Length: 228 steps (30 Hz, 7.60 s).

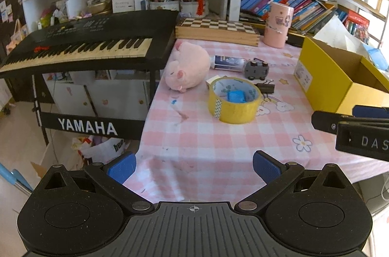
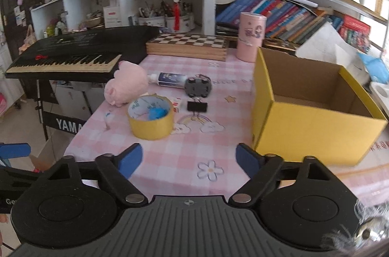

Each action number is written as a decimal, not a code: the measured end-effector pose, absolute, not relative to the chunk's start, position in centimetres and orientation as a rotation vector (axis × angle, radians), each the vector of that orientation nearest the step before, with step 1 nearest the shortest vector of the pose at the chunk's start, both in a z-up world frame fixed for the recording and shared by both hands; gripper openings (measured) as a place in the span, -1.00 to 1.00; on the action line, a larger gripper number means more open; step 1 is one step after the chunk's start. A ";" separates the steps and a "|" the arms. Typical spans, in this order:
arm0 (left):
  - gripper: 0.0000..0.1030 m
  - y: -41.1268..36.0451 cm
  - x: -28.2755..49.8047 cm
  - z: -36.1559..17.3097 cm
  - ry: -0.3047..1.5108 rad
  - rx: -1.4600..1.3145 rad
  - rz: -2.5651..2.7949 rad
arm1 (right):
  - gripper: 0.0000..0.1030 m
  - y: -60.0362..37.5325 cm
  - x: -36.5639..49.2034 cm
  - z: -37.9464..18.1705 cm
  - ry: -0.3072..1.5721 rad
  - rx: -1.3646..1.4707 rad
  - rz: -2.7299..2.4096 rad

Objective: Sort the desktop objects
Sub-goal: 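Move both tools toward the tape roll holding the blue cloth, then grasp the blue cloth with the right tool while the left tool grasps the tape roll, then lift the tape roll and blue cloth and carry both toward the yellow box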

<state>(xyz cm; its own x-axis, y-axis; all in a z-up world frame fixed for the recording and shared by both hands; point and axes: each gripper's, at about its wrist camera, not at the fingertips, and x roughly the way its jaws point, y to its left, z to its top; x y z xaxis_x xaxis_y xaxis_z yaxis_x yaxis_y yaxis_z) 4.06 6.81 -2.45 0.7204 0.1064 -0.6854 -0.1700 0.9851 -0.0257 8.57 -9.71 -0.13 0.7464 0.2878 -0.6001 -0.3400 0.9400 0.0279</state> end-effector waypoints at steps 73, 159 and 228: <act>0.77 13.1 9.5 -2.2 0.642 -0.331 0.357 | 0.42 -2.8 24.5 -3.4 0.807 -0.156 0.682; 0.77 2.3 -1.8 0.1 0.682 -0.080 -0.231 | -0.45 -16.7 0.2 -2.3 0.799 0.104 0.198; 0.77 -9.1 7.5 1.6 0.582 0.075 -0.473 | -0.46 -26.8 7.0 -2.4 0.806 0.201 0.014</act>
<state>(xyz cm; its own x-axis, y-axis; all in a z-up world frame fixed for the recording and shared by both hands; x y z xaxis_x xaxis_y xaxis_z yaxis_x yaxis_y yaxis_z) 7.46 -9.05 1.64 0.7319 -0.4086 -0.5454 0.4503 0.8907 -0.0630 7.04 -26.79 -2.35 0.6933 0.0892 -0.7151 0.0637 0.9809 0.1840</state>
